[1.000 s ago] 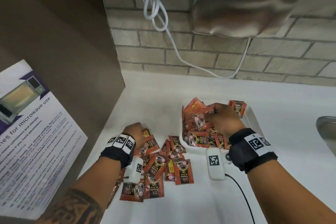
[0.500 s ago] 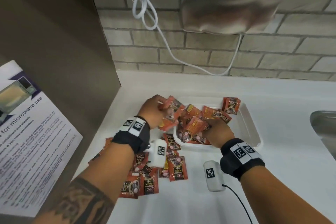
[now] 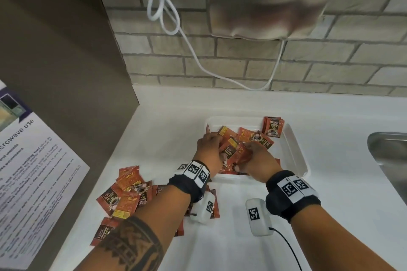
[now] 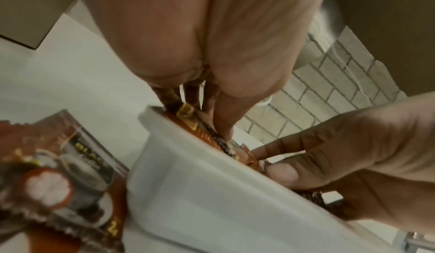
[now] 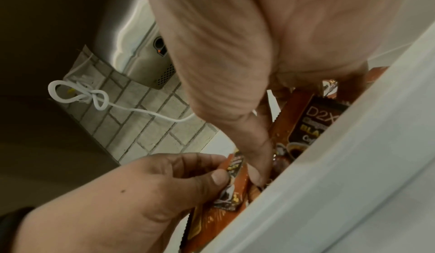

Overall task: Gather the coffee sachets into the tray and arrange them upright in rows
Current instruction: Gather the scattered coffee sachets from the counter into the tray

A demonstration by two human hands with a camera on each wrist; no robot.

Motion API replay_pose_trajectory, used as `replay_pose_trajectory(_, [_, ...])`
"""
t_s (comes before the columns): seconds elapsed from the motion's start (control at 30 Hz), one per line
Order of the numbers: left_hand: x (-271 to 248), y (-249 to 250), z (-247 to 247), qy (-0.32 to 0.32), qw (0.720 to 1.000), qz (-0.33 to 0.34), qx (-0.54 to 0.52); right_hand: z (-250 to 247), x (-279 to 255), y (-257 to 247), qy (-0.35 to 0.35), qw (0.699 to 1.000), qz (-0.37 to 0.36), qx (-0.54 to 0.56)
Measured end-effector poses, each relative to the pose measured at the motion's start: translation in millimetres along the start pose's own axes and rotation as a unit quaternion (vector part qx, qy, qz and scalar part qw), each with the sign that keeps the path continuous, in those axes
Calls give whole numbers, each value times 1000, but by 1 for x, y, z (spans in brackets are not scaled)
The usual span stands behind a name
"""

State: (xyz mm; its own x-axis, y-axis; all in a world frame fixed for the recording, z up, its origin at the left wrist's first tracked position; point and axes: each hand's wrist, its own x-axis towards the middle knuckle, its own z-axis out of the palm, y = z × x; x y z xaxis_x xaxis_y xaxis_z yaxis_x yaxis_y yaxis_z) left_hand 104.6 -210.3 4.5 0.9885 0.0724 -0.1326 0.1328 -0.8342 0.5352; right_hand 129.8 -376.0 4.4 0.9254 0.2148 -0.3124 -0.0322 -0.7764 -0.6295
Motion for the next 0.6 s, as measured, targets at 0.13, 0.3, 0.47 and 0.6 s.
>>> replay_pose_trajectory(0.13, [-1, -4, -1, 17, 999, 26, -12, -2, 2, -2, -19, 1000, 1, 6])
replay_pose_trajectory(0.3, [-5, -19, -12, 16, 998, 49, -47, -2, 8, 0, -46, 998, 11, -32])
replay_pose_trajectory(0.47, [-22, -44, -31, 64, 991, 42, -106, -2, 12, -6, -2, 997, 17, -73])
replay_pose_trajectory(0.6, [-42, -90, -62, 98, 992, -20, -82, 3, 4, -33, 71, 995, -32, -61])
